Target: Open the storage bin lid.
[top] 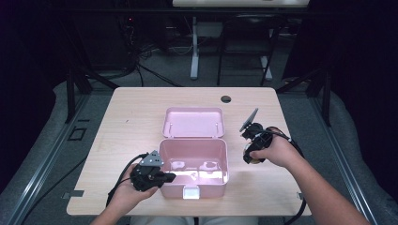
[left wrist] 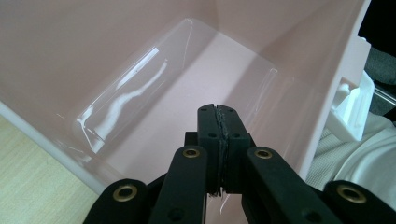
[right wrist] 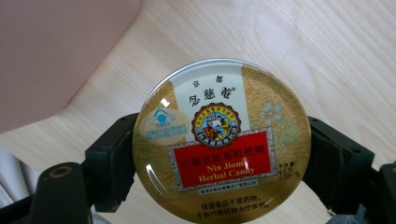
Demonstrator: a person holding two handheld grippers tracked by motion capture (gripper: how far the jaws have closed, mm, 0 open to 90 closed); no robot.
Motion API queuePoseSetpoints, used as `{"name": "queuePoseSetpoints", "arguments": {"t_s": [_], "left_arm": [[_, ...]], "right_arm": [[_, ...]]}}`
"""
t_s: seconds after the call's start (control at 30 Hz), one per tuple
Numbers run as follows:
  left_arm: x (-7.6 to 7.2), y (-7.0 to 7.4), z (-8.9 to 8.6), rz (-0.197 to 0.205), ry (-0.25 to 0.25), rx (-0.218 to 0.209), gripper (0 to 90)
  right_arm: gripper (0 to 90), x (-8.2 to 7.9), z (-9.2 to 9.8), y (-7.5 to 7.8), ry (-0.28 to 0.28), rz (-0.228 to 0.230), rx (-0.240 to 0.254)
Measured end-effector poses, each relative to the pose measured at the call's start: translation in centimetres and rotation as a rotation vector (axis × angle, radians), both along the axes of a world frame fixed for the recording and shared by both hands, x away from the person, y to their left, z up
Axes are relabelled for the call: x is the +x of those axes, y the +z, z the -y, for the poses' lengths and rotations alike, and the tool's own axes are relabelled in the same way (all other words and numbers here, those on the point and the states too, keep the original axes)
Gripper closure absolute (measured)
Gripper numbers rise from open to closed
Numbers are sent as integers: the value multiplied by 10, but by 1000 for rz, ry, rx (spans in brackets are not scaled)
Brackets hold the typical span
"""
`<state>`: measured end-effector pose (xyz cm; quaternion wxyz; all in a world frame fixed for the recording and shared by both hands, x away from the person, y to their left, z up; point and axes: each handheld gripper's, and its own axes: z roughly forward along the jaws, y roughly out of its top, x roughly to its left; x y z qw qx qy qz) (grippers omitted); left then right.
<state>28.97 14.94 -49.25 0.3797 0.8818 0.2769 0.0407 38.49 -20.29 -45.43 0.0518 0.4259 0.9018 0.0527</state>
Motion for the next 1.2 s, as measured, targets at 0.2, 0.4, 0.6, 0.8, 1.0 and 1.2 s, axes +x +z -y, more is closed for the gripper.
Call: {"name": "queuePoseSetpoints", "arguments": {"t_s": [0.2, 0.4, 0.6, 0.8, 1.0, 1.2], "left_arm": [[0, 0, 0, 0, -1, 3, 889], [0, 0, 0, 5, 1, 4, 890], [-1, 0, 0, 6, 2, 9, 890], [-1, 0, 1, 5, 1, 9, 891], [-1, 0, 0, 4, 2, 8, 891], [0, 0, 0, 5, -2, 5, 891]], "right_arm": [[199, -3, -6, 13, 25, 5, -1], [199, -7, -11, 29, 42, 9, 24], [199, -9, -16, 43, 72, 3, 17], [199, -11, -24, 54, 95, 1, 27], [199, -13, -33, 65, 136, 14, 26], [199, -15, -47, 72, 202, 21, 18]]}}
